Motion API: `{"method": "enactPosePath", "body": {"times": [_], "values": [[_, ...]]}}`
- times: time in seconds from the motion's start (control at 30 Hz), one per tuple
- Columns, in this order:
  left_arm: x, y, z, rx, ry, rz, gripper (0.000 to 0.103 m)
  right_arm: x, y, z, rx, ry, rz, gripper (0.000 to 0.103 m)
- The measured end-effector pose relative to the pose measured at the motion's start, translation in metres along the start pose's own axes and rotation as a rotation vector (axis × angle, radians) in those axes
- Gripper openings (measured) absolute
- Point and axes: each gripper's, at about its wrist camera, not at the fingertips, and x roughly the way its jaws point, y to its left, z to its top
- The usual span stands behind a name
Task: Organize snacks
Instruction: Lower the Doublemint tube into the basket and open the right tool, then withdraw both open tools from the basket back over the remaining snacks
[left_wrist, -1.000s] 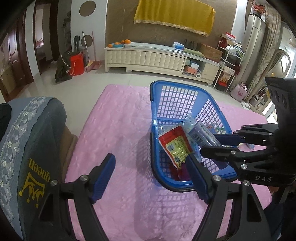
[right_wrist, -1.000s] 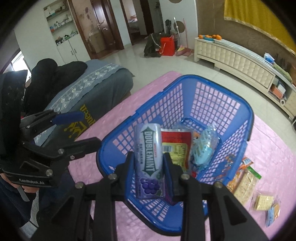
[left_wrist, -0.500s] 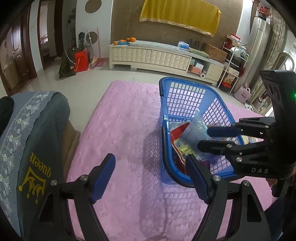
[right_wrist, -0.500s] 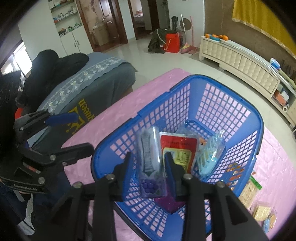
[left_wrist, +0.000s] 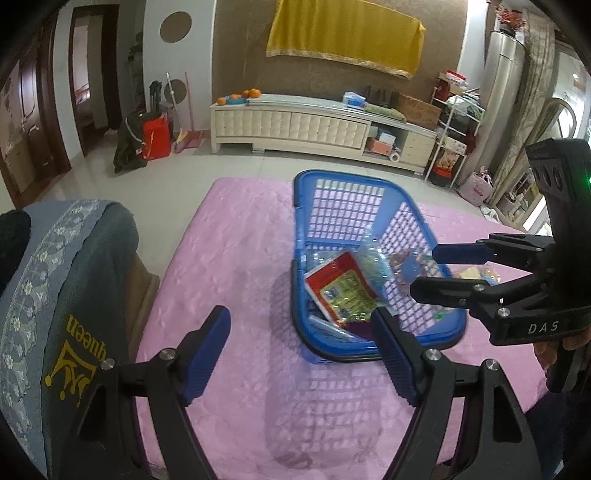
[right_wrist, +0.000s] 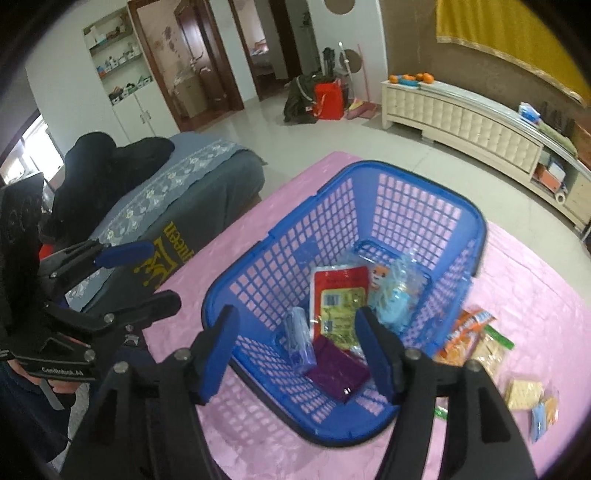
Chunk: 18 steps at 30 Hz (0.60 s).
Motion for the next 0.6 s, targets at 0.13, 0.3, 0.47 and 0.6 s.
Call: {"method": "enactPosePath", "body": {"times": [0.13,0.3,0.47,0.6], "values": [[-0.008,-0.016,0.001,0.017,-0.013,-0.014,0.076,-0.018,-0.007,-0.010,0.029,-0.013,-0.026,0.070],[-0.017,-0.040,0.003,0.054,-0.031,-0.028,0.076,-0.044,-0.017,-0.026,0.061,-0.038,-0.048,0.070],[-0.024,-0.064,0.005,0.077,-0.042,-0.064,0.076,-0.074,-0.024,-0.041,0.083,-0.077,-0.140,0.077],[-0.027,-0.084,0.001,0.112,-0.047,-0.074,0.076,-0.100,-0.029,-0.053,0.093,-0.120,-0.182,0.081]]}}
